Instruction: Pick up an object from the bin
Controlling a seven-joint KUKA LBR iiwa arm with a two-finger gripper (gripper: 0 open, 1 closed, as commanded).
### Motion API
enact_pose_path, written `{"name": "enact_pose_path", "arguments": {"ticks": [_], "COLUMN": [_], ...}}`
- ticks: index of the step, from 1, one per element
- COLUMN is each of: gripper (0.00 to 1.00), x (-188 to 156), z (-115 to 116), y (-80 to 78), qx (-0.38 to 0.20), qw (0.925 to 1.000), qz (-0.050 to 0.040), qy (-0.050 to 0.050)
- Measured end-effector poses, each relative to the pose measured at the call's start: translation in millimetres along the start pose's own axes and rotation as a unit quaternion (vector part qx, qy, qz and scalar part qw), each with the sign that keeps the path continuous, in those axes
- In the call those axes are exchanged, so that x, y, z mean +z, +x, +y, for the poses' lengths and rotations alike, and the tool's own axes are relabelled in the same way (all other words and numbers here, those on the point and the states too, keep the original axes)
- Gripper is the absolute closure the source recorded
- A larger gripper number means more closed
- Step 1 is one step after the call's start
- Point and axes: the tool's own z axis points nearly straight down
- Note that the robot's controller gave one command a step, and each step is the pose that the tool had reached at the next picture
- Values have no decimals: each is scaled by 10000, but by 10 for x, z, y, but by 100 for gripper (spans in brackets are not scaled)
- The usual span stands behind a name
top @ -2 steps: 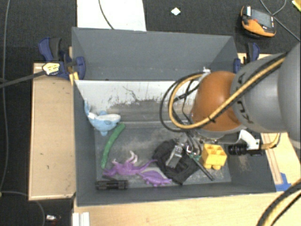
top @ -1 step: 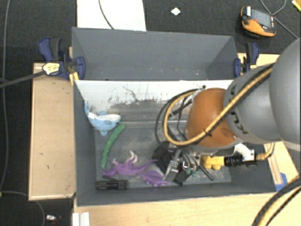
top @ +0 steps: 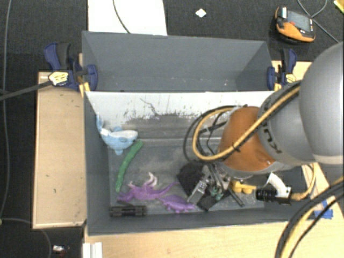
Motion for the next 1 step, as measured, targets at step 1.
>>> {"name": "enact_pose_path", "arguments": {"ticks": [1], "gripper": [100], "x": [-7], "z": [19], "y": [66], "qx": [-284], "qw": [9996], "qz": [54], "qy": [34]}}
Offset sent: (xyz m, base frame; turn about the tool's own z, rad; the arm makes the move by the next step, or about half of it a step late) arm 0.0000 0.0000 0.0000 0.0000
